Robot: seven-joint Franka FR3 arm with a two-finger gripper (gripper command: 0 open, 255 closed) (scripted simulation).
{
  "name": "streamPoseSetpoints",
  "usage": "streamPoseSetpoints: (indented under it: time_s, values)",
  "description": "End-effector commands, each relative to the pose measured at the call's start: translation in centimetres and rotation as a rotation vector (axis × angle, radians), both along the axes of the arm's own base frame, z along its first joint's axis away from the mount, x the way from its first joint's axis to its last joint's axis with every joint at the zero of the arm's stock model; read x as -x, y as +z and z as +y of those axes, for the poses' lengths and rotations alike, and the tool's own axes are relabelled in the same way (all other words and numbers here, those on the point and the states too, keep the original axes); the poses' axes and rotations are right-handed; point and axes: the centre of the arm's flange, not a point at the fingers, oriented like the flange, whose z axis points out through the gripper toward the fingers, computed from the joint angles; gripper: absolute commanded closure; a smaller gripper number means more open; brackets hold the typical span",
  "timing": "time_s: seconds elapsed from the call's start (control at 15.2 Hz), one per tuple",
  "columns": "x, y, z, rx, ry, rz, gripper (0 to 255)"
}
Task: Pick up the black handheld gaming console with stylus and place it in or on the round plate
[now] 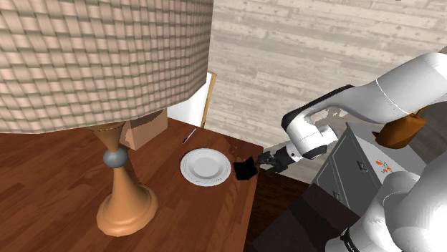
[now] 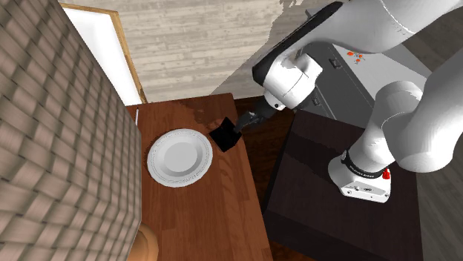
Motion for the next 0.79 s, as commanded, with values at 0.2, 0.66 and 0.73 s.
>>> streamPoseSetpoints:
  time_s: [0.2,0.66,0.73]
  values:
    - [-0.8,-2.3,0.6,-0.033,-0.035,-0.026,0]
    - [-1.5,-3.3,1.1,-0.033,-0.035,-0.026,0]
    - [-1.5,-3.3,1.1,-0.033,-0.035,-0.026,0]
